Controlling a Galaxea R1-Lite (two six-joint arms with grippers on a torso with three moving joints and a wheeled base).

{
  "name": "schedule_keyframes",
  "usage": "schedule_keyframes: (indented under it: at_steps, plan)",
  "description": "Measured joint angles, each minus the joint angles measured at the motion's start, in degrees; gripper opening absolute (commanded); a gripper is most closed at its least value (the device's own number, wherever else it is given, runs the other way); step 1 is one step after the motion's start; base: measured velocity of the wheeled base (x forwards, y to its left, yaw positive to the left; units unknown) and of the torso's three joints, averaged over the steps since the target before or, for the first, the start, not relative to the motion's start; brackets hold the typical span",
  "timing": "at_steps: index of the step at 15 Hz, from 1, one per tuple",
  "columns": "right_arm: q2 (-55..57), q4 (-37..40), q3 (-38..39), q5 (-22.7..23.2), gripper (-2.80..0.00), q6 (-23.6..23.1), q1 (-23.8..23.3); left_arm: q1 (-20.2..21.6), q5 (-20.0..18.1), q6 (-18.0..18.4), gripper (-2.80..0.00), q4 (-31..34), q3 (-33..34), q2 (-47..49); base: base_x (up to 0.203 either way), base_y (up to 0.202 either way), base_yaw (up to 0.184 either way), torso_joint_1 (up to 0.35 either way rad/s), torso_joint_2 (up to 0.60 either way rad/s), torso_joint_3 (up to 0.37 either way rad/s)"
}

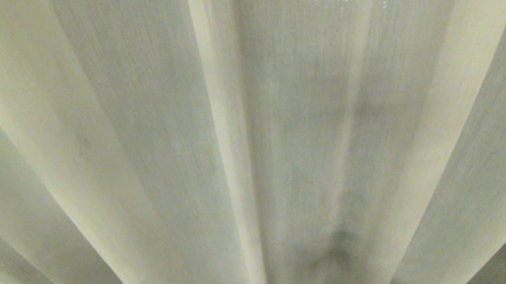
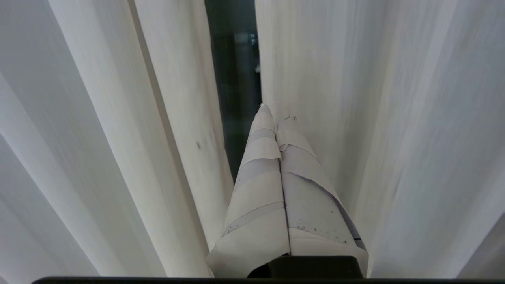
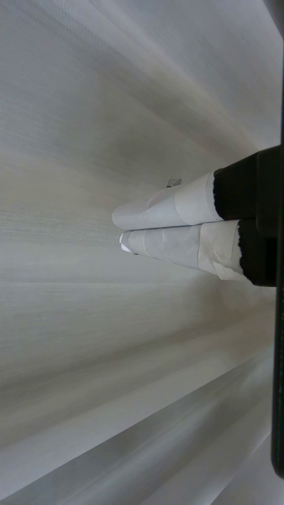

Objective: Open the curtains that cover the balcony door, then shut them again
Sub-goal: Close the outer curtains on both sides

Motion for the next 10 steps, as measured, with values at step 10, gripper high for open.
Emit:
schedule_keyframes:
  at_steps: [10]
  plan:
    - [0.0, 0.0, 0.0, 0.0, -2.8, 0.0, 0.0, -1.9, -1.7, -1.3, 0.0, -6.2, -5.8, 11.8, 0.0, 0.0, 0.0, 0.0, 0.0, 0.0]
